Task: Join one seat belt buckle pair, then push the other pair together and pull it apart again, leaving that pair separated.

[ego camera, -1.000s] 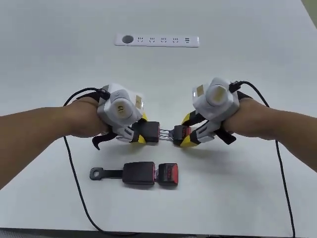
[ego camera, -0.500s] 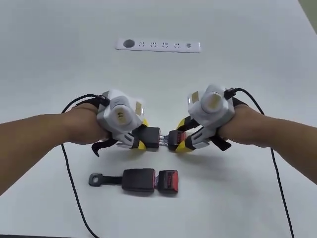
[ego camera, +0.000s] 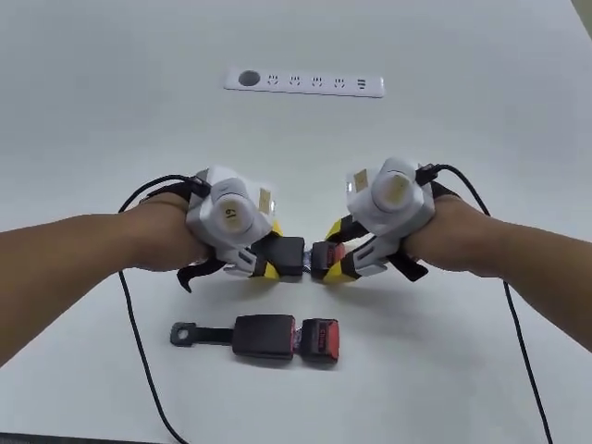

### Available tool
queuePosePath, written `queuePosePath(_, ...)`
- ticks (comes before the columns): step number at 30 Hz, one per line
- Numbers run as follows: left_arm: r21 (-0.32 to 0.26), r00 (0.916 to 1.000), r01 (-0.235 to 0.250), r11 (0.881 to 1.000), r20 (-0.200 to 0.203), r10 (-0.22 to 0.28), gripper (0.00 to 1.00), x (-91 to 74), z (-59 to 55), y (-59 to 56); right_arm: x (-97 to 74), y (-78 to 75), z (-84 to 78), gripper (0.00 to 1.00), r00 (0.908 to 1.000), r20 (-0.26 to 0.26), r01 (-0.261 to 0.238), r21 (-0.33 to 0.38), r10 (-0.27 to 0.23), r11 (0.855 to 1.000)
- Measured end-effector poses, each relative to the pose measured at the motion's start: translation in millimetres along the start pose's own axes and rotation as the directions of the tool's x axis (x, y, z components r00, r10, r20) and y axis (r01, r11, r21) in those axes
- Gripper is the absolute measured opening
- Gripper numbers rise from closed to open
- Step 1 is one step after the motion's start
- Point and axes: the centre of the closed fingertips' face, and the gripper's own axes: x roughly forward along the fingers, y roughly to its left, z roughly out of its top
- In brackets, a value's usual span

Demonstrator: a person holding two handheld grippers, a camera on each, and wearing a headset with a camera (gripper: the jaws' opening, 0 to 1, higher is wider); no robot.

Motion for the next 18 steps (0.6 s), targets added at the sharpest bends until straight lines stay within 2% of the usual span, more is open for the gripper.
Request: queuePosePath(18, -0.008, 0.9998, -0.015, 1.000, -0.014, 0.015, 0.33, -1.1, -2.4, 0.0, -1.3, 2.8, -4.0, 0.31, 0.9998, -0.018, 0.009, 0.009, -0.009, 1.000)
